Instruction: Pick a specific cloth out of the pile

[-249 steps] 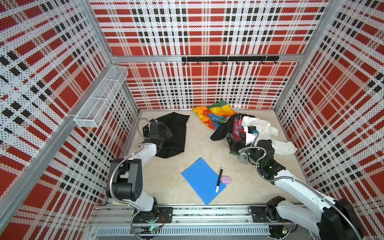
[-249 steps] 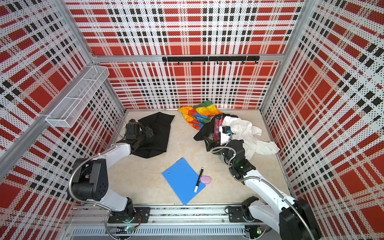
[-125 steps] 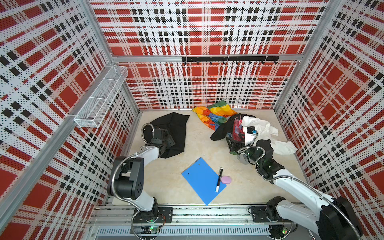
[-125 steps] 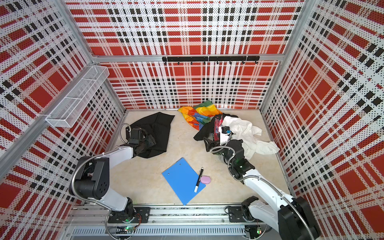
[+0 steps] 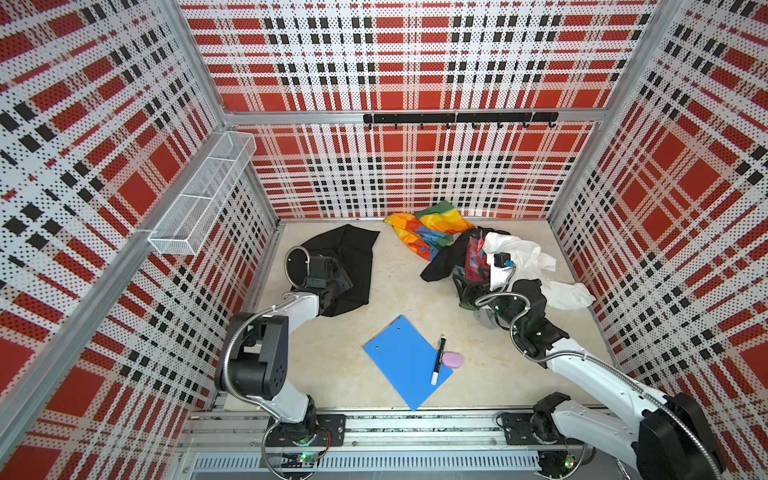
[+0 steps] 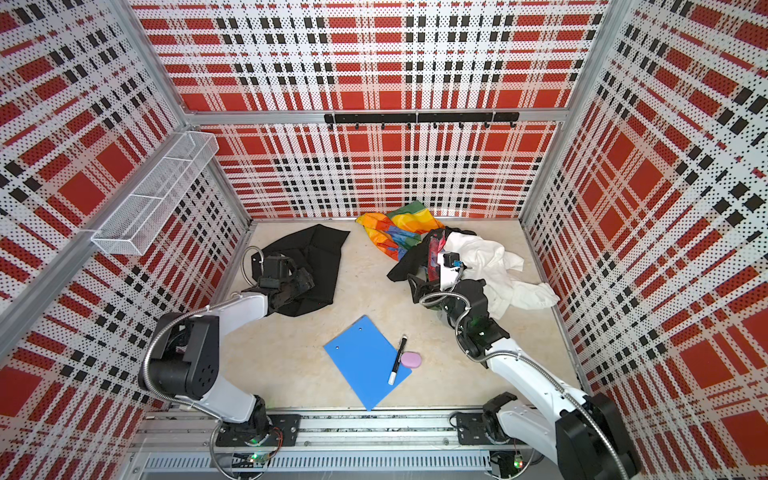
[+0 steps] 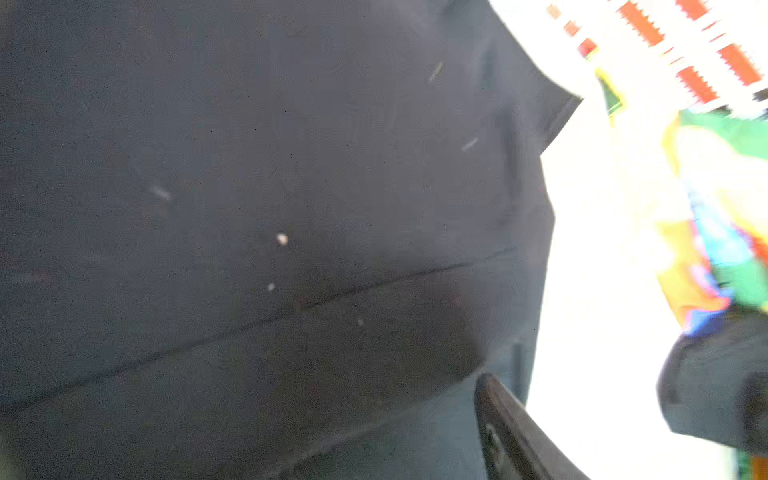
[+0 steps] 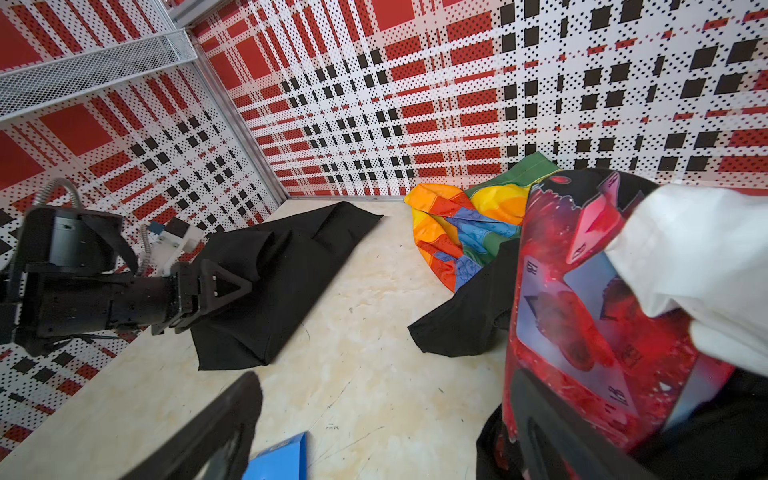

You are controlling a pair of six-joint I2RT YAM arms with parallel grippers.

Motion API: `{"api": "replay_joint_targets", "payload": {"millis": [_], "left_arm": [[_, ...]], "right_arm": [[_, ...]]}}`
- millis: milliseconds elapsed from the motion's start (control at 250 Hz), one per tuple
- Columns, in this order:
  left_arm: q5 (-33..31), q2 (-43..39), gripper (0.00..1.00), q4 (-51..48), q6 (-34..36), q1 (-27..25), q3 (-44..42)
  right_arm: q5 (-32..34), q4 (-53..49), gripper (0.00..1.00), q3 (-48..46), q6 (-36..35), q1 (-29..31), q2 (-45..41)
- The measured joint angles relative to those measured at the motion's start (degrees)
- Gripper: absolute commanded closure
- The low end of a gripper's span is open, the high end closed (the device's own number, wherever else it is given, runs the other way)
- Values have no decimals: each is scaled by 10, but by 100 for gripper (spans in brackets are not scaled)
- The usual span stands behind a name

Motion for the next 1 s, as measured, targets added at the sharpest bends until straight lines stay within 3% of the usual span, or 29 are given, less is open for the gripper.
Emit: {"api": "replay_joint_targets", "payload": {"millis": [352,540,628,708,1000], "left_arm": [[-4,-144,27,8,16,4,-75],[20,-193,24,7,20,4,-106],[32,-231,15,-2,27,4,-112],[44,-274,0,-9,33,4,-112],[85,-416,1,-60,52,4,-96]], "right_arm": [[26,-76,0,24,-9,9,-5],[78,-138,0,81,-25,80,-14],[101,-159,0,100,-28,113,-19],[112,-180,0,113,-28,130,-19],[161,-253,0,123,-24,133,-69]]}}
